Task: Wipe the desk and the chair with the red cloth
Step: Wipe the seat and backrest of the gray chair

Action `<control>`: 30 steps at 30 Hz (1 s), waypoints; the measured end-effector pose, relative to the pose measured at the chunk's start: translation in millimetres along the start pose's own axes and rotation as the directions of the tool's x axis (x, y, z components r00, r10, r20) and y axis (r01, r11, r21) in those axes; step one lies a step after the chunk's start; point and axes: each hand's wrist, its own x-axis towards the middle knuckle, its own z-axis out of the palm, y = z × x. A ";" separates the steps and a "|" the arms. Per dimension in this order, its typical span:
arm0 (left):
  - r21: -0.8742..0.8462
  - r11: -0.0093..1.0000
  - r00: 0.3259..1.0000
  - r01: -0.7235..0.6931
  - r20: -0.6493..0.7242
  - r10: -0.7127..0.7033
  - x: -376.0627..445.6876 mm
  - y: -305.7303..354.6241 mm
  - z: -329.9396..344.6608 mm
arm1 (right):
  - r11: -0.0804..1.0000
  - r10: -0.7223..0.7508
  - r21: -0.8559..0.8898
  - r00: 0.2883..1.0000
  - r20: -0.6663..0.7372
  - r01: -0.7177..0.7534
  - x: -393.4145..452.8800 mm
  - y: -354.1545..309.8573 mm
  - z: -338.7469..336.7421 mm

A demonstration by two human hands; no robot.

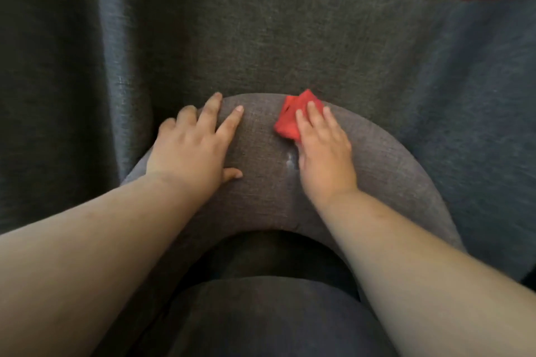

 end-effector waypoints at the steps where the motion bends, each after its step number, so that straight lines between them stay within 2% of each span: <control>1: -0.001 1.000 1.000 -0.002 -0.002 0.002 -0.3 0.0 1.0 | 0.997 -0.043 -0.055 0.999 0.029 0.045 -10.0 -1.2 11.0; 5: -0.002 1.000 1.000 -0.020 -0.016 0.020 -0.7 -1.5 4.3 | 0.989 -0.125 -0.074 0.992 0.030 0.127 -66.0 -4.6 49.0; 7: -0.005 1.000 0.999 -0.027 -0.022 0.027 -0.5 -2.0 4.9 | 0.969 -0.214 -0.107 0.972 0.098 0.224 -99.5 -5.5 60.0; 10: -0.002 1.000 1.000 -0.019 -0.024 0.019 -1.2 -1.2 5.9 | 0.858 -0.420 -0.190 0.865 0.276 0.477 -130.1 6.0 57.6; 13: 0.001 1.000 1.000 -0.019 -0.021 0.019 -2.1 -0.5 5.5 | 0.672 -0.595 -0.242 0.704 0.387 0.700 -99.0 32.1 32.5; 15: -0.003 1.000 1.000 -0.016 -0.016 0.016 -2.5 -0.3 4.5 | 0.565 -0.647 -0.281 0.627 0.434 0.776 -63.4 45.9 8.8; 16: -0.007 1.000 1.000 -0.011 -0.013 0.011 -2.6 -0.5 3.9 | 0.544 -0.651 -0.309 0.625 0.430 0.780 -44.3 50.5 -2.4; 18: -0.009 1.000 1.000 -0.004 -0.004 0.004 -2.5 -0.5 3.0 | 0.578 -0.633 -0.349 0.675 0.379 0.738 -8.3 54.8 -22.4; 21: -0.015 1.000 1.000 -0.005 0.003 0.005 -3.4 -1.3 1.7 | 0.744 -0.517 -0.330 0.814 0.265 0.581 18.9 48.3 -33.7; 22: -0.019 1.000 1.000 -0.009 0.002 0.009 -3.4 -1.9 1.4 | 0.818 -0.435 -0.312 0.875 0.214 0.483 17.8 42.9 -29.7; 24: -0.022 1.000 1.000 -0.011 0.001 0.011 -3.9 -2.3 1.2 | 0.953 -0.167 -0.241 0.982 0.086 0.183 2.1 23.5 -10.8; 25: -0.016 1.000 1.000 -0.010 0.000 0.010 -4.0 -2.1 1.3 | 0.984 -0.024 -0.177 1.000 0.015 0.026 -8.2 9.1 2.2; 27: -0.004 1.000 1.000 -0.014 -0.003 0.014 -3.6 -1.3 2.4 | 0.978 0.204 -0.031 0.977 -0.057 -0.205 -28.4 -25.1 30.6; 28: -0.003 1.000 1.000 -0.016 -0.003 0.016 -3.2 -1.2 2.2 | 0.964 0.266 0.026 0.962 -0.061 -0.265 -38.2 -43.0 42.7; 30: 0.000 1.000 1.000 -0.022 -0.004 0.022 -2.8 -1.2 1.8 | 0.956 0.285 0.080 0.957 -0.046 -0.281 -60.8 -72.7 61.9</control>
